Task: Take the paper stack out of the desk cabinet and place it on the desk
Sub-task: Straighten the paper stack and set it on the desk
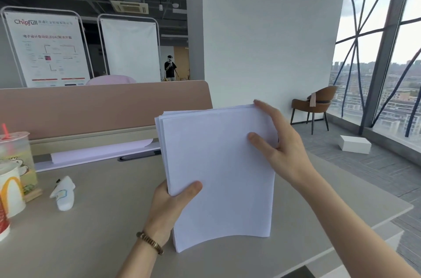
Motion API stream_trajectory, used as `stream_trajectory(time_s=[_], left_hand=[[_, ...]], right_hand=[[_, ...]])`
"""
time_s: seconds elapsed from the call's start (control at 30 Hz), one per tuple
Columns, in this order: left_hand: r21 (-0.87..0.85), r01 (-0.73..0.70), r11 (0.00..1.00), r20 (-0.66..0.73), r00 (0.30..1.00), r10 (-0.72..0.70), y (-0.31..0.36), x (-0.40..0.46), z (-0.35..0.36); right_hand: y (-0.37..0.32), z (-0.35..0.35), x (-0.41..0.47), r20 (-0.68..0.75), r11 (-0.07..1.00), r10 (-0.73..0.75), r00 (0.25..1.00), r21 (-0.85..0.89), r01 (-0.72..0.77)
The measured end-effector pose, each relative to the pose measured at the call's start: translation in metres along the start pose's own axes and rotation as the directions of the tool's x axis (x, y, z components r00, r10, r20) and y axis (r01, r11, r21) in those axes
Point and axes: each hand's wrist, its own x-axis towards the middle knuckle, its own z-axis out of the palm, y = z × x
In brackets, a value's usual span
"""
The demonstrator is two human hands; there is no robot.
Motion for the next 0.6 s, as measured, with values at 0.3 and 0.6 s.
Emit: stream_trajectory(time_s=[0.3, 0.6], left_hand=[[-0.029, 0.005, 1.0, 0.03, 1.0, -0.005, -0.002, 0.003, -0.001], [-0.014, 0.039, 0.999, 0.046, 0.998, -0.038, -0.015, -0.002, -0.003]], right_hand=[[0.004, -0.002, 0.008, -0.043, 0.999, 0.052, 0.998, -0.001, -0.052], [0.023, 0.01, -0.013, 0.087, 0.757, 0.358, 0.93, 0.557, -0.343]])
